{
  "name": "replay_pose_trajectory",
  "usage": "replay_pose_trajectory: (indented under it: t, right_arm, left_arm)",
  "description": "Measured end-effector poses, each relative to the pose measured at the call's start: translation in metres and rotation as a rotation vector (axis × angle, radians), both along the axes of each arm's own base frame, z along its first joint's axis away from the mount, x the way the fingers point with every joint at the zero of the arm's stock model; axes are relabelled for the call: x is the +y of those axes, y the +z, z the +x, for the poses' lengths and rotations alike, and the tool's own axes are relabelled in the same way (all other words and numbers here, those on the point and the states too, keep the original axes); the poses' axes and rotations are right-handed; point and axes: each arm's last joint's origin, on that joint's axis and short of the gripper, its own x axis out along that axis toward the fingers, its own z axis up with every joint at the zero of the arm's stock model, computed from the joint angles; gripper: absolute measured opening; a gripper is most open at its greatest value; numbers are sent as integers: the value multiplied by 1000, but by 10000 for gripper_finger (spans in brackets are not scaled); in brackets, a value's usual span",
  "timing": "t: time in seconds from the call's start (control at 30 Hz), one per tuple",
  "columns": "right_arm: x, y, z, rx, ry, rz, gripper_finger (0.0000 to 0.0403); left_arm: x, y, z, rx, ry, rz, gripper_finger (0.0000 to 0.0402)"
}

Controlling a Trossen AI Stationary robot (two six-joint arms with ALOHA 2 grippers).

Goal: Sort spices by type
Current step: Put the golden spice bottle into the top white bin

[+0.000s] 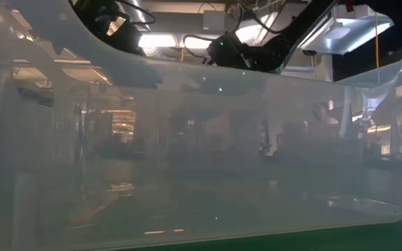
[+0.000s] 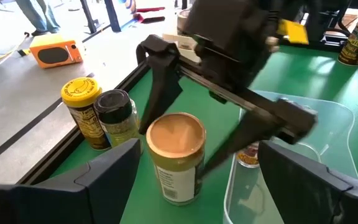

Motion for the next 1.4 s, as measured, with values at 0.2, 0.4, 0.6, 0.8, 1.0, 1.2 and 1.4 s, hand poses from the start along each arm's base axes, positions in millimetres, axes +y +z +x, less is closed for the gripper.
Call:
replay_pose_trajectory:
  t: [0.2, 0.4, 0.6, 0.8, 1.0, 1.2, 1.4]
  right_arm:
    - [-3, -1, -1, 7, -11, -4, 284]
    - [-3, 2, -3, 19, -13, -3, 284]
    - [2, 33, -18, 61, -30, -10, 284]
    - [6, 72, -44, 136, -114, -95, 284]
    - [12, 110, -76, 196, -251, -184, 284]
    - [16, 132, -108, 301, -427, -268, 284]
    - [21, 133, -133, 361, -567, -289, 284]
  left_arm:
    - [0, 0, 0, 0, 0, 0, 324]
    - [0, 0, 0, 0, 0, 0, 324]
    - [-1, 0, 0, 2, -2, -1, 324]
    - [-1, 0, 0, 2, -3, -1, 324]
    - [-1, 0, 0, 3, -5, -2, 324]
    - [-1, 0, 0, 4, -5, -2, 324]
    - [-1, 0, 0, 5, -6, 1, 324]
